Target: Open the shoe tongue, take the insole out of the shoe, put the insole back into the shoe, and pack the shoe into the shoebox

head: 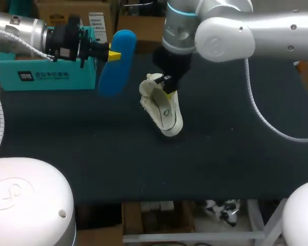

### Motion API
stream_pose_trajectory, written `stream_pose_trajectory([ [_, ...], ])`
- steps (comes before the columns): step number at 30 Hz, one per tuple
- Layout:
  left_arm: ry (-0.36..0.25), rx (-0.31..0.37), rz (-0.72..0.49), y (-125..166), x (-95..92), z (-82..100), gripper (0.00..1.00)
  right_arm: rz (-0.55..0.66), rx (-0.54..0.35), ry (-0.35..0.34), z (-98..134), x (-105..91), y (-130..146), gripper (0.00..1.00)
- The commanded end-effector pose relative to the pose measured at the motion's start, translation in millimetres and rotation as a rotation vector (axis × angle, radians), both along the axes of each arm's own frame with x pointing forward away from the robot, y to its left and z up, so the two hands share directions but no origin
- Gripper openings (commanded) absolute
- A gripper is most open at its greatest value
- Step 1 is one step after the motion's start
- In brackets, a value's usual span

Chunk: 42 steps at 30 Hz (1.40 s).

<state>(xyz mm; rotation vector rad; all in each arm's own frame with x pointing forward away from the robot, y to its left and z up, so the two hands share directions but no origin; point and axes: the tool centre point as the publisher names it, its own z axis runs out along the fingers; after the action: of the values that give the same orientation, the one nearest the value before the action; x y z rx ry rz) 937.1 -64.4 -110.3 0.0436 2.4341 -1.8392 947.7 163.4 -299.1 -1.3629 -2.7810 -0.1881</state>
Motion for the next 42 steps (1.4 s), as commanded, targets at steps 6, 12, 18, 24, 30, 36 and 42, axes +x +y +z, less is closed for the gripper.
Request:
stream_pose_trajectory([
  [6, 0.061, 0.023, -0.274, -16.3, 33.5, -3.9, 0.0, -0.208, 0.101, -0.028, -18.0, -21.2, 8.5, 0.0],
  [12, 0.08, 0.033, -0.289, -22.6, 45.5, -12.5, 0.0, -0.267, 0.136, -0.004, -33.6, -19.9, 0.4, 0.0],
  [18, 0.092, 0.034, -0.291, -25.2, 52.0, -16.2, 0.0, -0.287, 0.152, 0.003, -42.6, -16.6, -7.6, 0.0],
  [24, 0.106, 0.027, -0.299, -30.0, 52.0, -18.1, 0.0, -0.309, 0.139, -0.002, -36.5, -17.0, -16.0, 1.0],
  [30, 0.122, 0.002, -0.321, -41.1, 36.4, -9.4, 0.0, -0.343, 0.132, -0.025, -19.7, -34.2, -33.6, 1.0],
  [36, 0.199, -0.056, -0.33, -46.3, 21.8, 0.8, 0.0, -0.364, 0.143, -0.046, -12.3, -42.5, -39.6, 1.0],
  [42, 0.199, -0.056, -0.33, -46.3, 21.8, 0.8, 0.0, -0.364, 0.143, -0.046, -12.3, -42.5, -39.6, 1.0],
])
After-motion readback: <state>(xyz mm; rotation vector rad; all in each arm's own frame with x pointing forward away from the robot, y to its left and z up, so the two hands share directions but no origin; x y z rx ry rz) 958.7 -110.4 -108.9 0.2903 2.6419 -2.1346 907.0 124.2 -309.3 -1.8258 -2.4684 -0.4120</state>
